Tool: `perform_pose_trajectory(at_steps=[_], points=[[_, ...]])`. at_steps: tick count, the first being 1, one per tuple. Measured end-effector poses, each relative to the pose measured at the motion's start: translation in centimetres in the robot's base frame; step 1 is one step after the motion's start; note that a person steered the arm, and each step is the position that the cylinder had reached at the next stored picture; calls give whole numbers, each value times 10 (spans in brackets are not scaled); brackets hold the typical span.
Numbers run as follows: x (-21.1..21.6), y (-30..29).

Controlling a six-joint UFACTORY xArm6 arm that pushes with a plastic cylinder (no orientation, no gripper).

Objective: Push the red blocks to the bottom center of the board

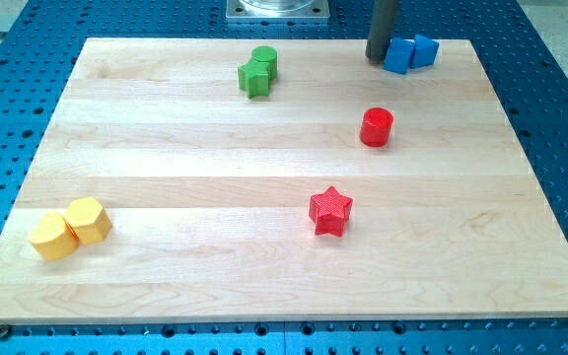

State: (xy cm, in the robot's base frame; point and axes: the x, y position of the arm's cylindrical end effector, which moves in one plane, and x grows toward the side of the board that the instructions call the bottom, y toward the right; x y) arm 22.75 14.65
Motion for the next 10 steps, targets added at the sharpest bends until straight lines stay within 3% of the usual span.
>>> perform_pose_trajectory(at_steps=[2,7,8,9,10], points=[[75,-32],[71,-38],[38,-58],[51,-26],[114,-34]])
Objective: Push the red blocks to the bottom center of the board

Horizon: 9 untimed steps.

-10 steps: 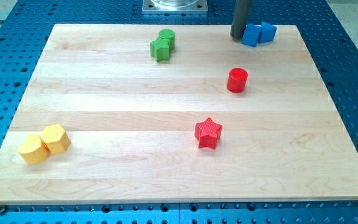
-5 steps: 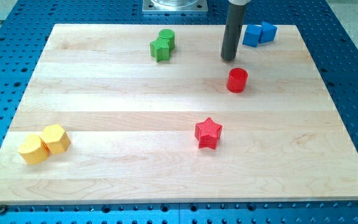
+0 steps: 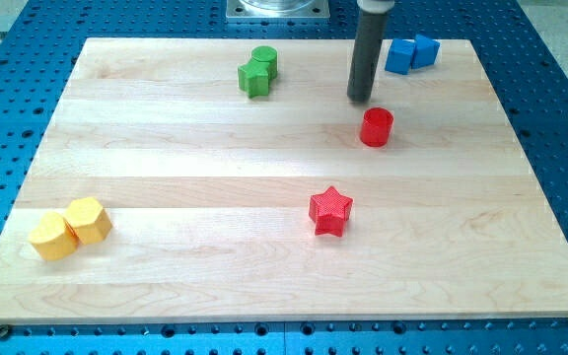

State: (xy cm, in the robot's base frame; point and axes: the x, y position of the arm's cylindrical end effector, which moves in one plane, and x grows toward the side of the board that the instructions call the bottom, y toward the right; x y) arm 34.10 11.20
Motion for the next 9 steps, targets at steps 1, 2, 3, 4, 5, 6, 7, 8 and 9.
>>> perform_pose_trajectory(at_steps=[1,2,3,4,5,6,7,8,9], points=[[35,-7],[65,15],[95,-13],[83,-34],[75,44],[53,71],[110,59],[152,-30],[157,-61]])
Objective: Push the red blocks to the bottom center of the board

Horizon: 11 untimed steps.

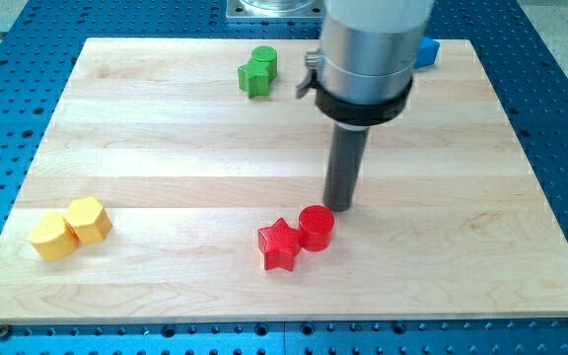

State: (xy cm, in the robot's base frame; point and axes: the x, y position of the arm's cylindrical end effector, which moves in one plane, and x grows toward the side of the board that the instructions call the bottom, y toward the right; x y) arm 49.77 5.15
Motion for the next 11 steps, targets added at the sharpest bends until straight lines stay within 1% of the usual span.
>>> perform_pose_trajectory(at_steps=[1,2,3,4,5,6,8,9,10,11], points=[[5,22],[22,35],[37,-16],[57,-43],[63,-11],[121,8],[120,-11],[120,-84],[114,-107],[98,-113]])
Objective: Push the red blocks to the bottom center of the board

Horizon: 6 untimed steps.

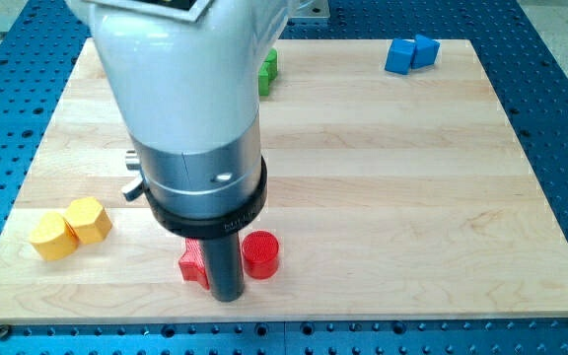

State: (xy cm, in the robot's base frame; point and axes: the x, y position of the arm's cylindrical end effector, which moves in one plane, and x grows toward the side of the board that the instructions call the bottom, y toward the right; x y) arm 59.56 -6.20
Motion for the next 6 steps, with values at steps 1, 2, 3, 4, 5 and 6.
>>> perform_pose_trajectory(at_steps=[1,2,3,4,5,6], points=[[1,-93],[-29,-116],[-32,-72],[-38,-47],[-51,-45],[-112,-52]])
